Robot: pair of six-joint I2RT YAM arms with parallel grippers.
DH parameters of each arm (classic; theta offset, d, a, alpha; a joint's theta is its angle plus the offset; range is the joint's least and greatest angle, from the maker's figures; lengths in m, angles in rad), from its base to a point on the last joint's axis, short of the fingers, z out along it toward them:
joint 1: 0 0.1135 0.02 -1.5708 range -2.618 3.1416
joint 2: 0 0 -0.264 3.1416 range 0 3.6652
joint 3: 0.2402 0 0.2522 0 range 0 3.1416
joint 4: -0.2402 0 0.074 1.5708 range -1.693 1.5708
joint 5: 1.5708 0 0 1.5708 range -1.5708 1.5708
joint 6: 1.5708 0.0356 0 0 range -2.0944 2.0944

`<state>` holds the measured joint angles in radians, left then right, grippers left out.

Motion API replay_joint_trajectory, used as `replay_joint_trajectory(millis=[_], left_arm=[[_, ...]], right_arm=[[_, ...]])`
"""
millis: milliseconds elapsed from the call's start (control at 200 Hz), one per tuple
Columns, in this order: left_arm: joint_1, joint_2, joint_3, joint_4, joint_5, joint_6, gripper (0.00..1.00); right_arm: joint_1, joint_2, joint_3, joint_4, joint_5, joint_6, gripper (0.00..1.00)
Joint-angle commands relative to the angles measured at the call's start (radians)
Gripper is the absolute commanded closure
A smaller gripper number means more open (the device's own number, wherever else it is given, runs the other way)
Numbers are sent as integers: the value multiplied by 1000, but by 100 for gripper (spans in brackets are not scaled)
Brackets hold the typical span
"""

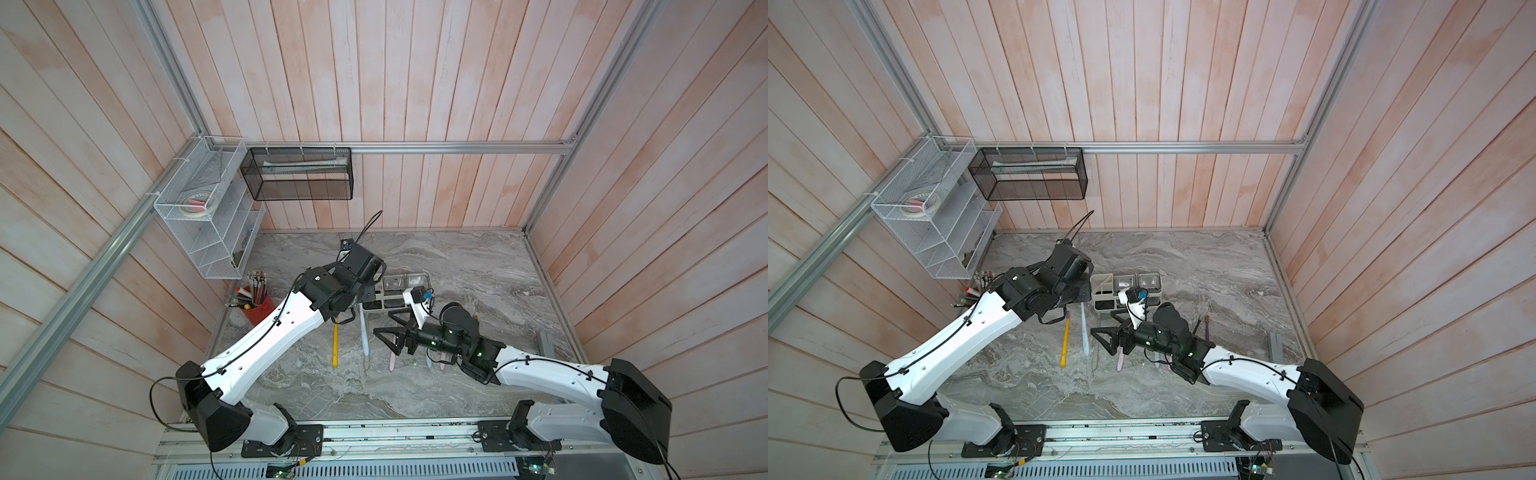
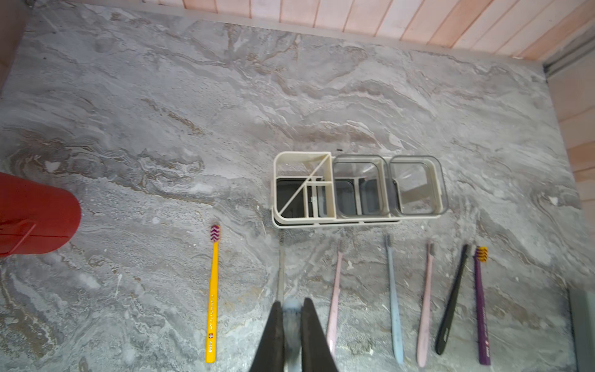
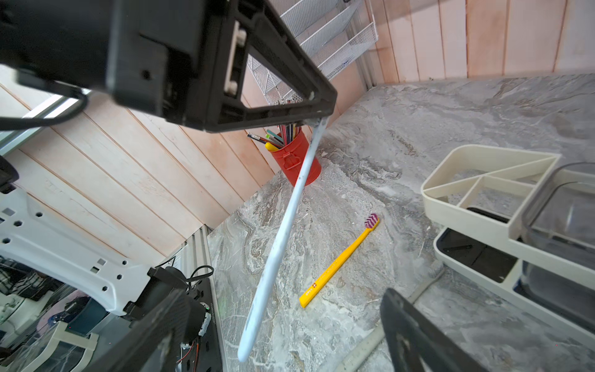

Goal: Place the toothbrush into the toothbrush holder
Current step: Pick up the toothbrush from the center of the board.

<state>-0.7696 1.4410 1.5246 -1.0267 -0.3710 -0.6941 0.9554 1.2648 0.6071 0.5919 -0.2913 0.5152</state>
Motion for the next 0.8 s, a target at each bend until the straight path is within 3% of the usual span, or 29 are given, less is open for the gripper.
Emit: replay_joint_trajectory(millis=[0, 165, 615, 795], left_arm=[[-51, 39, 47, -21, 0, -47, 100], [-108, 80, 118, -30, -21, -60, 100], [-121, 96, 146, -24, -37, -49, 100], [-121, 99, 158, -55, -75, -22, 100]], right_arm=[[5, 31, 31, 57, -78, 40, 7], [5, 57, 36, 74, -95, 63, 12], [3, 54, 20, 69, -107, 84, 47], [-12, 54, 24, 38, -121, 80, 53]])
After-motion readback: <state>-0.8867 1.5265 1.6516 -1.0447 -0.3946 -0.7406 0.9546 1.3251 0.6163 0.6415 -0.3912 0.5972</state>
